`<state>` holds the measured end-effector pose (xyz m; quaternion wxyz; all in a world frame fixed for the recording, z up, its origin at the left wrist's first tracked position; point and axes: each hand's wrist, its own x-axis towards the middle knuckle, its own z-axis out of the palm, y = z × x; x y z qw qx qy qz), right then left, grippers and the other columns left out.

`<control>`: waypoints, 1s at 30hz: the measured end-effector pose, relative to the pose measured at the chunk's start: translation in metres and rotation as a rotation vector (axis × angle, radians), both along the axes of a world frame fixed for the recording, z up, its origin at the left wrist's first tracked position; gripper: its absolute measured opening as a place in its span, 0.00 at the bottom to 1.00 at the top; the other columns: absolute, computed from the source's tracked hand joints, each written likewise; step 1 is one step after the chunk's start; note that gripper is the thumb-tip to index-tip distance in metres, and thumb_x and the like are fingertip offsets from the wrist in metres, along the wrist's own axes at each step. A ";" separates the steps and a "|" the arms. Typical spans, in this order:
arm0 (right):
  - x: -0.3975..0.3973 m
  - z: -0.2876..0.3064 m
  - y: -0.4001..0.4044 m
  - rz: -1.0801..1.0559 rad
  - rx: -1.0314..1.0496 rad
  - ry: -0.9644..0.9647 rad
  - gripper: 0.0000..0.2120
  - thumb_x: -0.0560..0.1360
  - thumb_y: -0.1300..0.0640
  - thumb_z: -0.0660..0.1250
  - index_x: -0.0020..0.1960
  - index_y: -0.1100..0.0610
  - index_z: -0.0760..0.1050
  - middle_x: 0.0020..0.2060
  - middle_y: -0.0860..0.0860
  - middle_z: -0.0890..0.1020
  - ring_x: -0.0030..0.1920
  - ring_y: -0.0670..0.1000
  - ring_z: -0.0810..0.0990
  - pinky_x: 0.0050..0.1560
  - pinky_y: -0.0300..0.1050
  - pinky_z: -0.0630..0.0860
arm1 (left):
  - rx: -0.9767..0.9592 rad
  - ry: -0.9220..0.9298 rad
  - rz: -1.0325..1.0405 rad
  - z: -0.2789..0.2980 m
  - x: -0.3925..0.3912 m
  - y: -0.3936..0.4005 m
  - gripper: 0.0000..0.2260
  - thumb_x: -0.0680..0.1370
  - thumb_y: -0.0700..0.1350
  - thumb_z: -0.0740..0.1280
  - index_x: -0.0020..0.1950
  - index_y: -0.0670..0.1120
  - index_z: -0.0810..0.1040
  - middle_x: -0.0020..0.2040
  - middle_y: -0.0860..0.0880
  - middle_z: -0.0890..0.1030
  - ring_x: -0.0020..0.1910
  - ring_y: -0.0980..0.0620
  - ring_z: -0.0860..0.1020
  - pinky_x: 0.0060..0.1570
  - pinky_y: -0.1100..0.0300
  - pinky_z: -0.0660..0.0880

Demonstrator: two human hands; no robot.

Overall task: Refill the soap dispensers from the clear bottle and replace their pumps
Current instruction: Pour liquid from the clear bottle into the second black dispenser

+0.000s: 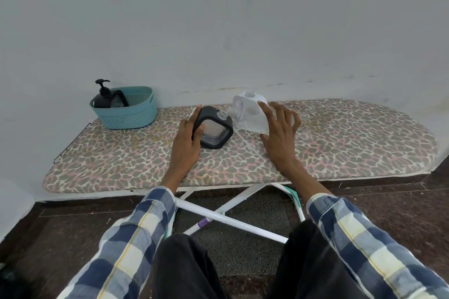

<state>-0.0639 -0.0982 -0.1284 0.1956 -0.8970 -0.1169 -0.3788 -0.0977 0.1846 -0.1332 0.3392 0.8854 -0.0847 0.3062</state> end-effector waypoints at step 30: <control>0.007 0.030 -0.007 -0.081 -0.255 0.039 0.53 0.65 0.69 0.79 0.81 0.40 0.62 0.72 0.53 0.70 0.74 0.57 0.66 0.73 0.58 0.55 | -0.007 0.016 0.001 -0.002 0.001 0.002 0.25 0.89 0.64 0.52 0.86 0.68 0.55 0.64 0.49 0.74 0.50 0.65 0.74 0.44 0.73 0.69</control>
